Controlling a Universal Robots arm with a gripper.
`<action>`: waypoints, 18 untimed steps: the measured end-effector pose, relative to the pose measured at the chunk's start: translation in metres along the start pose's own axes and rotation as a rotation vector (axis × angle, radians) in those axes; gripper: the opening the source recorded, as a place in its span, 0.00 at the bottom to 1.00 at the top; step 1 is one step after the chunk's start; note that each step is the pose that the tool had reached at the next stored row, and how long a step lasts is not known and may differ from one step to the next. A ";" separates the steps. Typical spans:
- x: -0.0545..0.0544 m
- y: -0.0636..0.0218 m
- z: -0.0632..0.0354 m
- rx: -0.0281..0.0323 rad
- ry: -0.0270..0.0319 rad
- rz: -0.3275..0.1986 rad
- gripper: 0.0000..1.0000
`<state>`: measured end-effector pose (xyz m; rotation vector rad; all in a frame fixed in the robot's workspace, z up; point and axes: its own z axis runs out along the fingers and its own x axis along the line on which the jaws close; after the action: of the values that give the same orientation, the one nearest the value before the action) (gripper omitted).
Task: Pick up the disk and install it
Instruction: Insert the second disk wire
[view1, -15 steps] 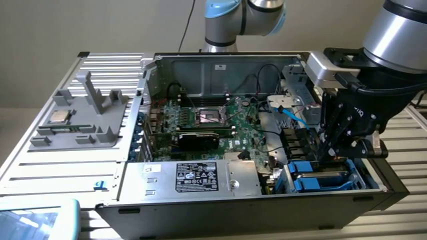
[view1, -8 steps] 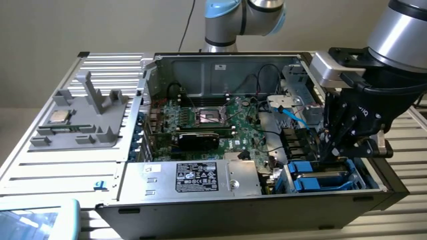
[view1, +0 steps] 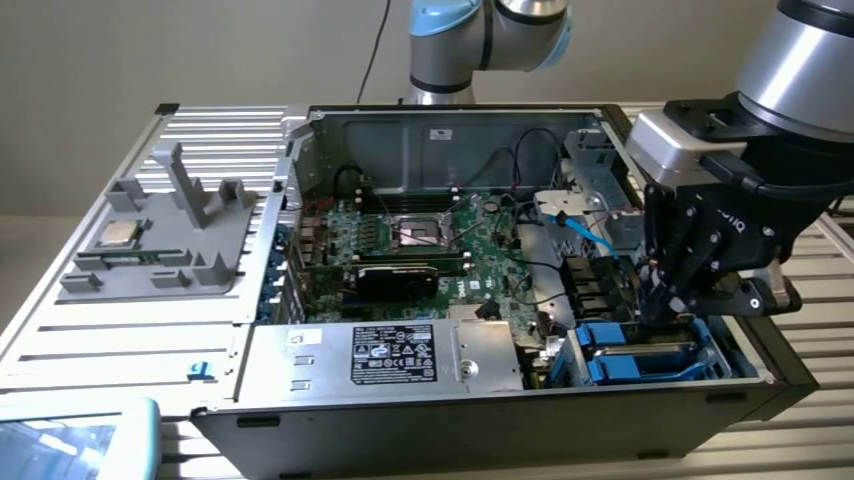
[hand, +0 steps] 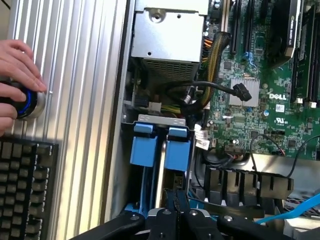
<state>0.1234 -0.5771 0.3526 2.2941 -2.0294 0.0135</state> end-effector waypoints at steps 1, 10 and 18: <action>0.000 0.0000 -0.0002 0.0010 0.0010 -0.018 0.11; 0.000 0.0000 -0.0003 0.0089 0.0042 -0.162 0.11; 0.000 0.0000 -0.0005 0.0023 -0.0016 -0.260 0.11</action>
<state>0.1235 -0.5771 0.3530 2.5396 -1.7164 -0.0017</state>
